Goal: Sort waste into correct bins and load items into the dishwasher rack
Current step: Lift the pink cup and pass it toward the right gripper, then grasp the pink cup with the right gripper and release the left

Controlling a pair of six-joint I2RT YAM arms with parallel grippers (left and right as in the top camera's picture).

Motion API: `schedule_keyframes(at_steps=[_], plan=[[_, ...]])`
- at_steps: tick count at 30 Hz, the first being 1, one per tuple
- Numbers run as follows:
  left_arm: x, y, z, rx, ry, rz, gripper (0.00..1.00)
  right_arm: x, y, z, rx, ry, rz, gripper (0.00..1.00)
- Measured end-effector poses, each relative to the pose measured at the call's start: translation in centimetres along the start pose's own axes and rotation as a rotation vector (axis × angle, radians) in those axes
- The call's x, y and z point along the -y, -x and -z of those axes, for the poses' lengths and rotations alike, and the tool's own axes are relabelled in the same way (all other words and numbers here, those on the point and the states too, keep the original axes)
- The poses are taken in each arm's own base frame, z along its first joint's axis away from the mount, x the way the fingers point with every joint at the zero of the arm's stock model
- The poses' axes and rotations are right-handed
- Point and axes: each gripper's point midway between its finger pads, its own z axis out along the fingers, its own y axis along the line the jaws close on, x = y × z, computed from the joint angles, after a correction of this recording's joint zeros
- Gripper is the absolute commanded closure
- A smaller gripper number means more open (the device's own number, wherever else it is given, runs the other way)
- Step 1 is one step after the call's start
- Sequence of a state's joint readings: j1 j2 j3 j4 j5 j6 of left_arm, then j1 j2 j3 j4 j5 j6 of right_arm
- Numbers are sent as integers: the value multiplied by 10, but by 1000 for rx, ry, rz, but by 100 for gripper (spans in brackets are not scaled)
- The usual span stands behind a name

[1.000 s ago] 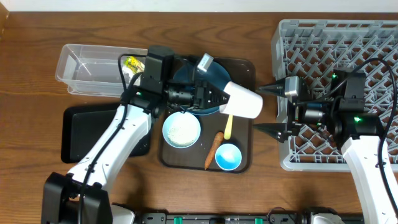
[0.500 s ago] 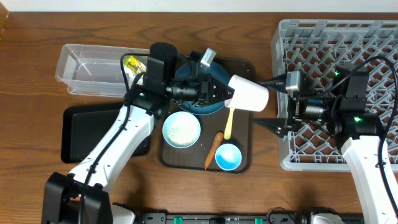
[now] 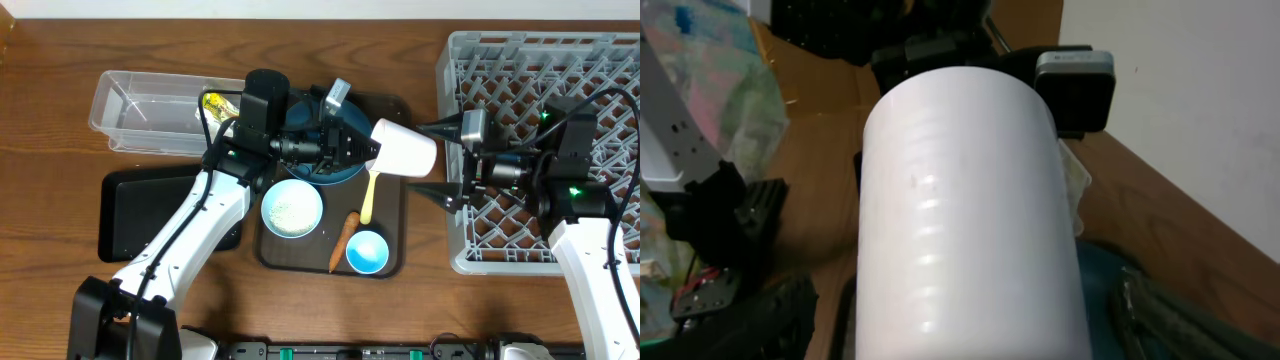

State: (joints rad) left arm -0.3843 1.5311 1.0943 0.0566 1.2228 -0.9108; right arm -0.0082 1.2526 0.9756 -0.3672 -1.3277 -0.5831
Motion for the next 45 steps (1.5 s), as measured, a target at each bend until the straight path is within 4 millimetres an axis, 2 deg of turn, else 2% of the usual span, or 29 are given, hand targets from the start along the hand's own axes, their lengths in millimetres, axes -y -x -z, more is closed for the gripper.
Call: schedule_keyframes(at_steps=[6, 11, 26, 42, 45], plan=[[4, 1, -1, 3, -10, 5, 94, 7, -1, -4, 5, 3, -13, 10], [8, 0, -5, -4, -21, -2, 94, 5, -4, -15, 3, 36, -21, 12], [7, 2, -5, 12, -11, 4, 94, 9, 4, -15, 19, 29, -15, 12], [4, 6, -5, 36, 3, 7, 94, 13, 4, -10, 22, 14, -55, 20], [4, 7, -5, 37, 4, 7, 94, 12, 4, -10, 24, 17, -59, 26]])
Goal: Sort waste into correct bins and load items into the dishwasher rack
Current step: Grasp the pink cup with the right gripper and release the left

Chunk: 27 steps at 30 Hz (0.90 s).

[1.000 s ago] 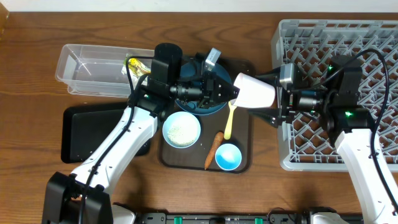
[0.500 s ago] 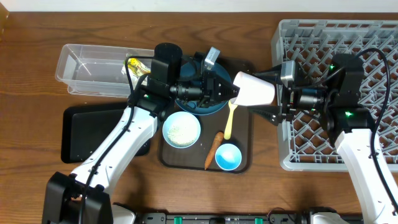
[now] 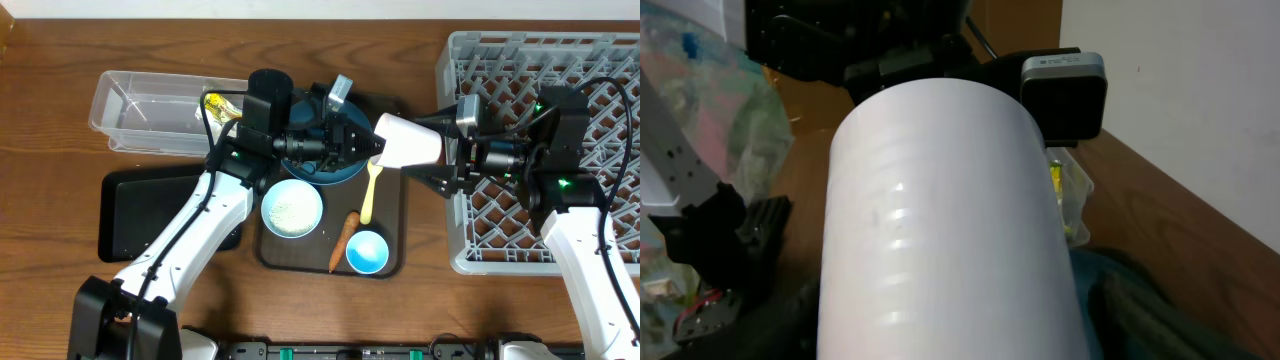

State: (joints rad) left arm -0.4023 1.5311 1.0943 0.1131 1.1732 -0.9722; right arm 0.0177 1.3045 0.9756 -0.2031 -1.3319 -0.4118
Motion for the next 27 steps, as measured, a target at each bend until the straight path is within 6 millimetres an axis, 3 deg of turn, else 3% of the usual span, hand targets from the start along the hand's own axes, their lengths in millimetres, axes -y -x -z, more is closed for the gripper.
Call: schedule_keyframes(at_steps=[13, 17, 22, 27], plan=[[6, 5, 0, 19, -20, -28, 93, -1, 4, 3, 12, 10, 2, 41], [6, 5, 0, 20, -21, -32, 89, -1, 4, 3, 12, 10, -2, 44], [7, 6, 0, 20, -24, -62, 70, -1, 2, 3, 7, 5, -15, 47], [-3, 3, 0, 20, 10, -88, 66, -1, -2, 3, -3, 0, -47, 58]])
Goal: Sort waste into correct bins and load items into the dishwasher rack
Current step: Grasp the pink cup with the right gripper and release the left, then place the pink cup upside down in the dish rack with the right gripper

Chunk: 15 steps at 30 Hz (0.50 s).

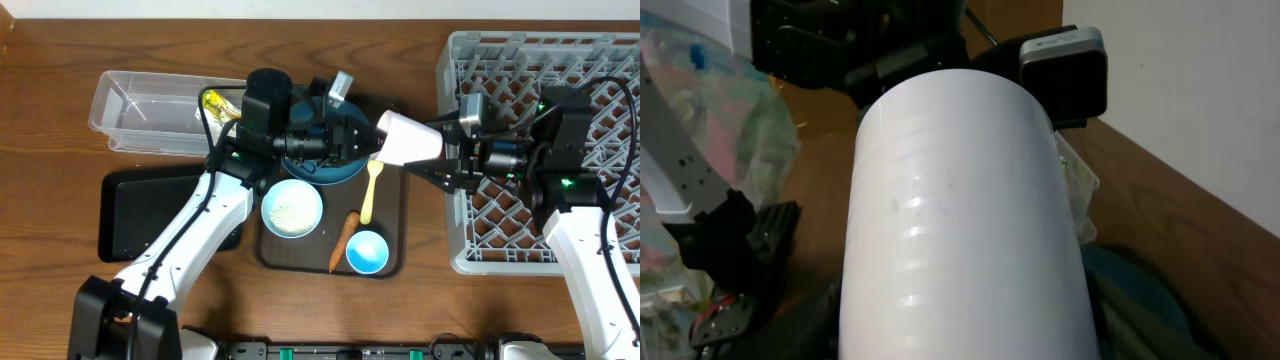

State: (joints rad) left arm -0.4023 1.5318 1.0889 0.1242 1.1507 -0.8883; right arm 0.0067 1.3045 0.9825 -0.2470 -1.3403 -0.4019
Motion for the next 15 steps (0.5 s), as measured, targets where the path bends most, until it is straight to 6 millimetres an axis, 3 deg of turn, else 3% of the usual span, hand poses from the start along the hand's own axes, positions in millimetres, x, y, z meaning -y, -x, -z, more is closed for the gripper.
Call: schedule_keyframes(at_steps=[5, 8, 15], plan=[[-40, -8, 4, 19, 164, 48, 65, 13, -13, 1, -51, -90, -124, 76], [-70, -12, 11, 42, 304, 49, 65, 29, -26, 4, -100, -196, -211, 99], [-125, -14, 42, 90, 608, 23, 65, 56, -54, 17, -196, -408, -350, 99]])
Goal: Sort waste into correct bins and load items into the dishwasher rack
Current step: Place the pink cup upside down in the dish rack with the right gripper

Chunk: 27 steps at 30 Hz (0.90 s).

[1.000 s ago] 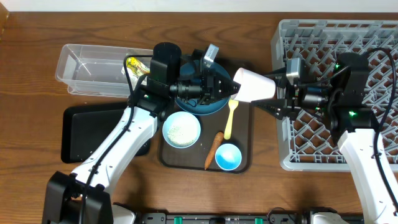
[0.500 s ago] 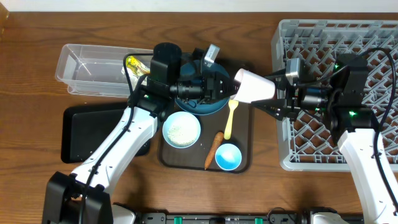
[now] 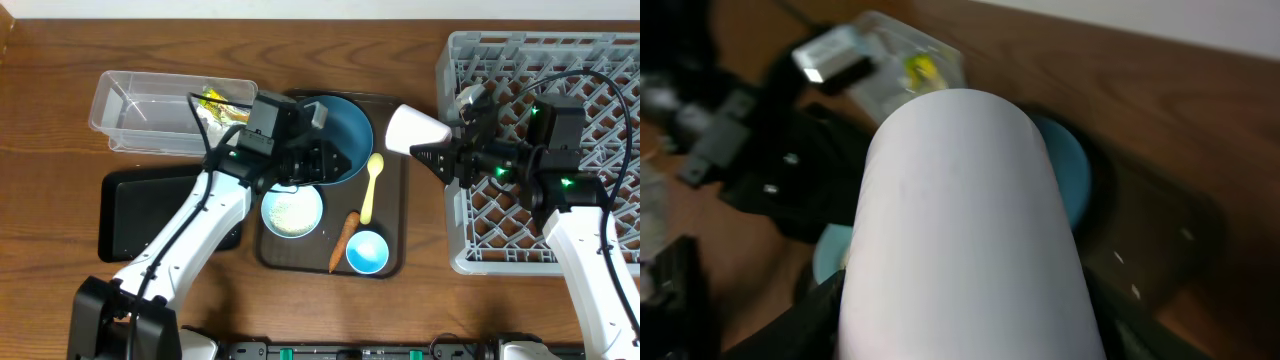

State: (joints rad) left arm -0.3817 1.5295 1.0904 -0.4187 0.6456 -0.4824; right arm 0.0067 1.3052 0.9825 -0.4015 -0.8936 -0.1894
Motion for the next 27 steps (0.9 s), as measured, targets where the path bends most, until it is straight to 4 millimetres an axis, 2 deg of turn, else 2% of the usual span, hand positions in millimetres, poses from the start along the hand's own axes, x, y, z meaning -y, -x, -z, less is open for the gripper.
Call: schedule_keyframes(at_steps=[4, 8, 12, 15, 20, 27], plan=[[-30, -1, 13, 13, 124, 19, 65, 12, -14, 3, -57, -92, -62, 99], [-53, -2, 48, 61, 248, 36, 65, 17, -29, 17, -143, -204, -138, 99], [-67, -4, 86, 130, 355, 40, 65, 19, -24, 45, -218, -344, -187, 99], [-74, -8, 105, 156, 418, 35, 64, 22, -14, 69, -247, -457, -214, 99], [-83, -15, 113, 150, 483, 40, 64, 36, -10, 112, -271, -659, -299, 99], [-87, -16, 115, 149, 506, 35, 64, 77, -34, 176, -294, -949, -471, 99]])
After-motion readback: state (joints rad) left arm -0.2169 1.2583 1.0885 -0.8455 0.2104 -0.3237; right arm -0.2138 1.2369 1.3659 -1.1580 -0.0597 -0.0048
